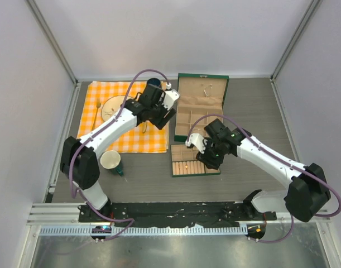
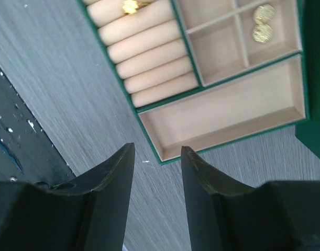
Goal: Organize the mixed jewelry
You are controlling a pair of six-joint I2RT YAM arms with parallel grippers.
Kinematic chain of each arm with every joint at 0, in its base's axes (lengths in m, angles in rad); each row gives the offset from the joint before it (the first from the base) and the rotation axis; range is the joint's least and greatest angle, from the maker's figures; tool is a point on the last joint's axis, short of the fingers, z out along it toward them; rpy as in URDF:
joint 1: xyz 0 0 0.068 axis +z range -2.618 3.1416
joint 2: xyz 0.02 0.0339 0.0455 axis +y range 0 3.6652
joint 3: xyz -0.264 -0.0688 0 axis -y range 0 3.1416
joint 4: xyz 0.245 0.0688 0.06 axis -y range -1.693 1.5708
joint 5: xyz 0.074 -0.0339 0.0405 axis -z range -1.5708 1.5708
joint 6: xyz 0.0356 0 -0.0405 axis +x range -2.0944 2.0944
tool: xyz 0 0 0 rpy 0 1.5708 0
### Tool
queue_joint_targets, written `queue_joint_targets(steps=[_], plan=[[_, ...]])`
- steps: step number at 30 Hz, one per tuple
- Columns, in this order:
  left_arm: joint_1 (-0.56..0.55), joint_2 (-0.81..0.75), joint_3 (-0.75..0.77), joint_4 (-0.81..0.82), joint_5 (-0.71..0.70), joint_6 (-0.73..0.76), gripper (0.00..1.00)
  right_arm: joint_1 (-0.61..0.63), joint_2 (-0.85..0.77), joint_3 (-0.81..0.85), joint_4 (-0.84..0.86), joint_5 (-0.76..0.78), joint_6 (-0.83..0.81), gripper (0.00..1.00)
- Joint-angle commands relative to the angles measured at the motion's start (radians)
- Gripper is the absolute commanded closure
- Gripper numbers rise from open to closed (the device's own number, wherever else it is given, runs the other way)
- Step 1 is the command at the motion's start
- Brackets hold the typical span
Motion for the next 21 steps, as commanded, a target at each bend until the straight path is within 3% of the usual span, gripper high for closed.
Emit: queue_joint_targets(steps=[1, 9, 21], plan=[[0.085, -0.054, 0.006, 0.030, 0.076, -0.041, 0.33, 0.069, -0.017, -0.033, -0.018, 0.033, -0.095, 0.53], [0.171, -0.084, -0.009, 0.029, 0.122, -0.050, 0.33, 0.156, 0.053, -0.095, 0.035, 0.085, -0.117, 0.52], [0.225, -0.094, -0.021, 0.032, 0.154, -0.057, 0.33, 0.169, 0.144, -0.152, 0.160, 0.121, -0.134, 0.54]])
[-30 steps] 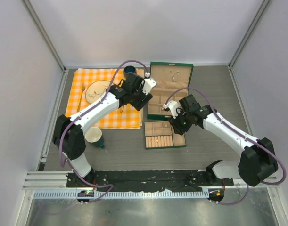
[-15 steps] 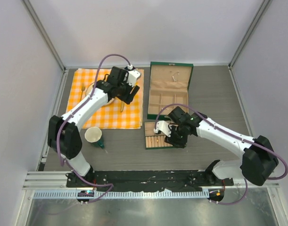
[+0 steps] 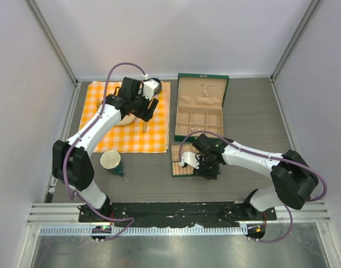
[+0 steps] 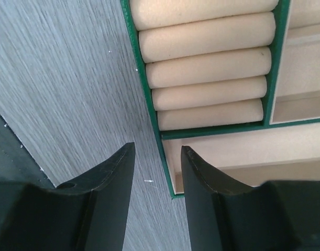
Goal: Organize the mixed jewelry
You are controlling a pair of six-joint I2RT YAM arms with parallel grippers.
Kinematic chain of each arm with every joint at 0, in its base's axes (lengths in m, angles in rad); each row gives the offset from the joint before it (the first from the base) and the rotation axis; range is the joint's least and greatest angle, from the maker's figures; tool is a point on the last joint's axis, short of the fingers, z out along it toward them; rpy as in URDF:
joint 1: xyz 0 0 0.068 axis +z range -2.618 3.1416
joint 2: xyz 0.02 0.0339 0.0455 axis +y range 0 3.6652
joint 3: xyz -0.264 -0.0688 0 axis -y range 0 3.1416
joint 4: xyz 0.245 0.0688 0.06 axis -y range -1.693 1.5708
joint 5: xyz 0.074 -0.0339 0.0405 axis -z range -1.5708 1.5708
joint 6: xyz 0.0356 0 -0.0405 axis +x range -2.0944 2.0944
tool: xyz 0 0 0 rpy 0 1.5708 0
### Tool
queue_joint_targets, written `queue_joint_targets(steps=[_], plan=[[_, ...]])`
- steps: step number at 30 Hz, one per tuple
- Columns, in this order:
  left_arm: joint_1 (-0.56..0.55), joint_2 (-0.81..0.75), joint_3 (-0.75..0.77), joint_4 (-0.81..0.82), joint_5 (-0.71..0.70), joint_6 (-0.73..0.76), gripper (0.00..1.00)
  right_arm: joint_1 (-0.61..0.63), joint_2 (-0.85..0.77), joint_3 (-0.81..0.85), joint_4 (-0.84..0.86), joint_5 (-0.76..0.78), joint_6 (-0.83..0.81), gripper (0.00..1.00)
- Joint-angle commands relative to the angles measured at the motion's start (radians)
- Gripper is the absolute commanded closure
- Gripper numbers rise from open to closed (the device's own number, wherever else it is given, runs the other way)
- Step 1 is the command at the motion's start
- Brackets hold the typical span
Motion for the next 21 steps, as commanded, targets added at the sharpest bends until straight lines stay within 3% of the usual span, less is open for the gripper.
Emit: queue_joint_targets(steps=[1, 11, 21], plan=[[0.018, -0.041, -0.001, 0.032, 0.030, -0.007, 0.33, 0.004, 0.015, -0.025, 0.077, 0.016, -0.016, 0.55], [0.033, -0.042, -0.001, 0.033, 0.037, -0.010, 0.34, 0.059, 0.035, -0.094, 0.139, 0.031, 0.024, 0.65], [0.047, -0.047, -0.010, 0.033, 0.038, -0.012, 0.34, 0.105, 0.049, -0.111, 0.154, 0.057, 0.080, 0.98]])
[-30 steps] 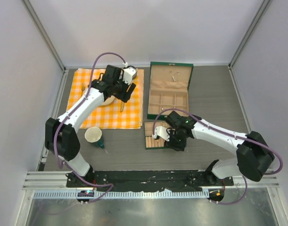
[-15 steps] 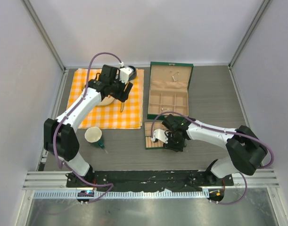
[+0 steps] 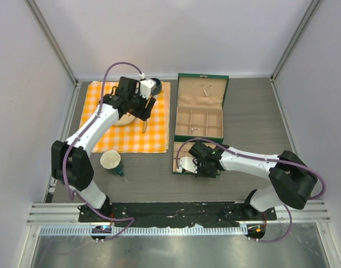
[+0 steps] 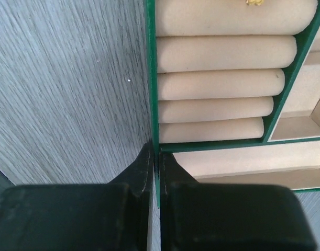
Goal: Organize the mixed jewelry
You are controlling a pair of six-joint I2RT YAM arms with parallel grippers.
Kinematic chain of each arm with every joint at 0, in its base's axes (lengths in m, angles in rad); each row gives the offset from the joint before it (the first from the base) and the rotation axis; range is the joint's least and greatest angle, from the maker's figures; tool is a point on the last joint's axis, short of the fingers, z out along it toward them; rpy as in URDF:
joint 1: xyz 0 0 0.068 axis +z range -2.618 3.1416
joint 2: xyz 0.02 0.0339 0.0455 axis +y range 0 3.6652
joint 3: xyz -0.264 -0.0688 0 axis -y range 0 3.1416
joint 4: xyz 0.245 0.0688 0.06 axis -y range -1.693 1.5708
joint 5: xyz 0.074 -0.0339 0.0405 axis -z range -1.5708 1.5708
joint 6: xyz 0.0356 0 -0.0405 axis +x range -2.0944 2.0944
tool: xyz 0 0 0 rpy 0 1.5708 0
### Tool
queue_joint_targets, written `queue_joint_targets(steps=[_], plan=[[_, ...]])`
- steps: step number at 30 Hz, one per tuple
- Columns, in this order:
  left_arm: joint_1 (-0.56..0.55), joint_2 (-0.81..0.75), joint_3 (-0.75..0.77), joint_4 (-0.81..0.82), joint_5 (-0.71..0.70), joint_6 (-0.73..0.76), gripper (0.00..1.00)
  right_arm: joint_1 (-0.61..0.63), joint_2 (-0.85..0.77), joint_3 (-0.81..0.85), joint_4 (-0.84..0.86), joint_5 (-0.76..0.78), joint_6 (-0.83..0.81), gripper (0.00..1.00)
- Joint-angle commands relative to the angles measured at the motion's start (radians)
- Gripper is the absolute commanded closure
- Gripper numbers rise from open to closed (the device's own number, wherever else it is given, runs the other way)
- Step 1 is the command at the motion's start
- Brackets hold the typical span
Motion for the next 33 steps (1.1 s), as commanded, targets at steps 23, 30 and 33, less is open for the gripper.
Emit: queue_joint_targets(steps=[23, 30, 33], plan=[[0.033, -0.037, 0.010, 0.024, 0.005, 0.001, 0.34, 0.052, -0.122, 0.319, -0.250, -0.038, 0.085, 0.99], [0.036, -0.037, 0.016, 0.021, 0.011, -0.001, 0.34, 0.049, -0.092, 0.379, -0.279, 0.120, 0.001, 0.99], [0.037, -0.037, 0.017, 0.019, 0.016, -0.002, 0.34, 0.015, -0.067, 0.405, -0.279, 0.125, -0.032, 0.99]])
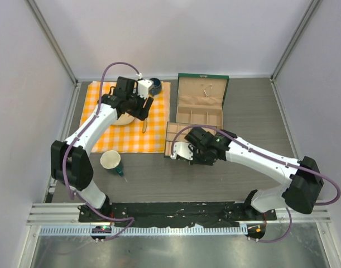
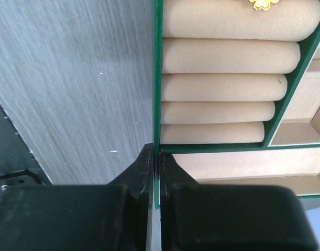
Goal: Organize the mixed jewelry
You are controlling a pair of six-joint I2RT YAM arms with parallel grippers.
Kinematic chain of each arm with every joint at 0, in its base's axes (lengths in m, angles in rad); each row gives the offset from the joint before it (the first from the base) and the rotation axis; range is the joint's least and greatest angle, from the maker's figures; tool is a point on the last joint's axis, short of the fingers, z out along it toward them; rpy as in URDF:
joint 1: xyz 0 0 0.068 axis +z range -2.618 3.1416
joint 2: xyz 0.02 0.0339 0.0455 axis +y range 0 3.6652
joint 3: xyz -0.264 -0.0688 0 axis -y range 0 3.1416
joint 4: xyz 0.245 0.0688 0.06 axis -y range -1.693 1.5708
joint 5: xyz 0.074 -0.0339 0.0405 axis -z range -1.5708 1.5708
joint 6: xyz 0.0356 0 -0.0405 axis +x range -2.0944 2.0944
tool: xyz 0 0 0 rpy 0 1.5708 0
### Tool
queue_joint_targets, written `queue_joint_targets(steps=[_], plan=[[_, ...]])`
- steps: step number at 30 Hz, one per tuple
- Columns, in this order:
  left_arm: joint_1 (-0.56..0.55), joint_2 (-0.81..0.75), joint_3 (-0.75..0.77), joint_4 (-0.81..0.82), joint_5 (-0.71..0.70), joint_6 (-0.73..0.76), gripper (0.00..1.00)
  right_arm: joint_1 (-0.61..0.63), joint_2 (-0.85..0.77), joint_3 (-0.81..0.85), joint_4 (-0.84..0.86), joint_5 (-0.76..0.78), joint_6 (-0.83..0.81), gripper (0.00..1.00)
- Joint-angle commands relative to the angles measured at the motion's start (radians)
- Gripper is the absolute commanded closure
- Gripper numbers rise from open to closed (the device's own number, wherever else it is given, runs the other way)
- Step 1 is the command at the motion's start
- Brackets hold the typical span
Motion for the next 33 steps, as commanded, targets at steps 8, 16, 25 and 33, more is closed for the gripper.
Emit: queue_joint_targets(steps=[8, 16, 25, 33], plan=[[0.019, -0.041, 0.031, 0.019, 0.027, 0.000, 0.34, -0.211, 0.116, 0.205, -0.034, 0.010, -0.212, 0.99], [0.031, -0.027, 0.045, 0.016, 0.032, 0.002, 0.34, -0.317, 0.243, 0.322, -0.052, -0.018, -0.326, 0.99], [0.043, -0.006, 0.050, 0.015, 0.041, 0.005, 0.34, -0.394, 0.348, 0.403, -0.057, -0.066, -0.404, 0.99], [0.054, 0.007, 0.051, 0.016, 0.045, 0.008, 0.34, -0.431, 0.409, 0.437, -0.057, -0.087, -0.440, 0.99]])
